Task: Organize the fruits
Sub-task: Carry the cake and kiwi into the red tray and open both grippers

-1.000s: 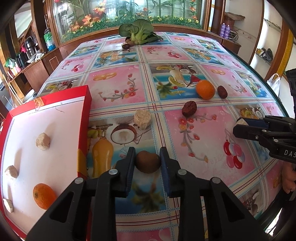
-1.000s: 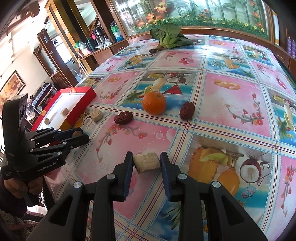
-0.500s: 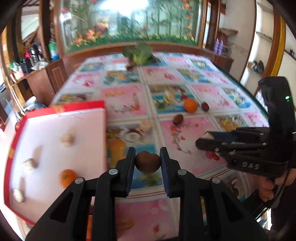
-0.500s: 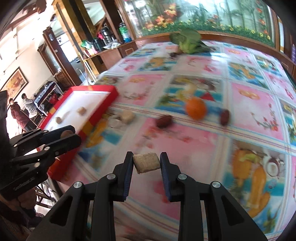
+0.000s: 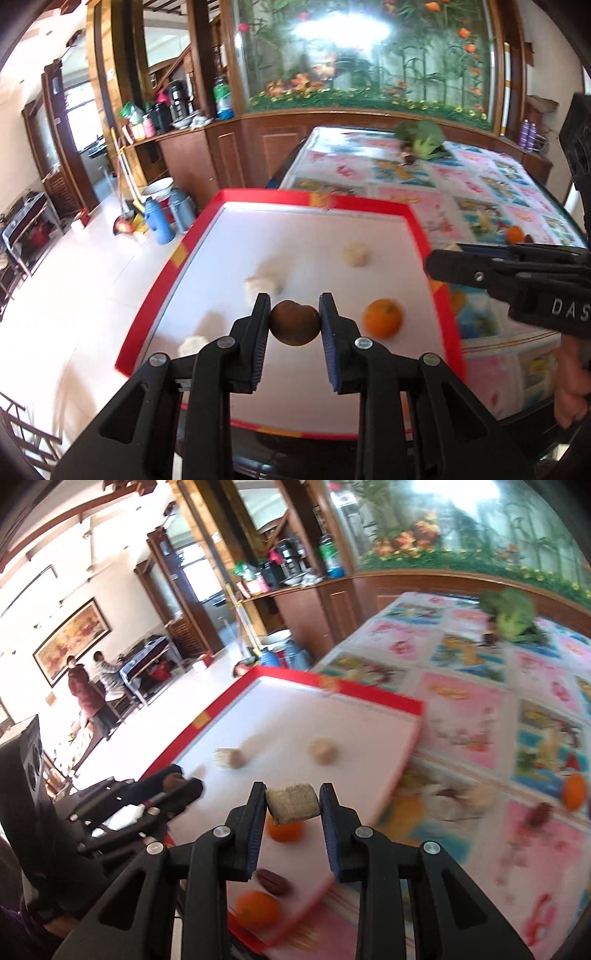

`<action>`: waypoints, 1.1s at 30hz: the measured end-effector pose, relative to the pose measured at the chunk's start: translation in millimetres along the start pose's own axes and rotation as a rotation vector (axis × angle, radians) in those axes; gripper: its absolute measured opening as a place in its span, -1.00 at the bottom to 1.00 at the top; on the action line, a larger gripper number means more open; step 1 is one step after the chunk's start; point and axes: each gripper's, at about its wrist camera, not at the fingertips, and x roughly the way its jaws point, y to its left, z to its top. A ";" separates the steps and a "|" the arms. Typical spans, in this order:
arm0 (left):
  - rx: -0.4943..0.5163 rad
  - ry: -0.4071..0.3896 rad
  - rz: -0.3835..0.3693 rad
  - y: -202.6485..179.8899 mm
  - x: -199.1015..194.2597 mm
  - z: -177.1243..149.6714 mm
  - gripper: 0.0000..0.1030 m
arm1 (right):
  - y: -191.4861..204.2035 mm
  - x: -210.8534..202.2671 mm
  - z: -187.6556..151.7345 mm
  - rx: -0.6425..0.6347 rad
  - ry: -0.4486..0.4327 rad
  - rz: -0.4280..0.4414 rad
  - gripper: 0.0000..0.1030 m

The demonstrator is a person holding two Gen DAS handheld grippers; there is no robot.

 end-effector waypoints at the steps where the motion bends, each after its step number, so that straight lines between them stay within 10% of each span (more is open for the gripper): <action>1: 0.001 0.002 0.007 3.0 2.1 -2.2 -0.44 | 3.6 5.4 0.0 -0.008 -0.003 -0.005 -0.46; 20: 0.016 0.091 0.085 2.2 47.6 -14.6 -0.42 | 0.3 76.1 14.8 -0.049 0.141 -0.143 -0.42; 23: 0.001 0.087 0.119 3.5 42.7 -13.7 0.24 | -3.4 64.2 15.0 -0.045 0.121 -0.131 -0.41; 33: -0.027 -0.039 0.122 6.9 -9.5 -1.3 0.68 | -61.0 -37.9 0.5 0.051 -0.080 -0.262 -0.17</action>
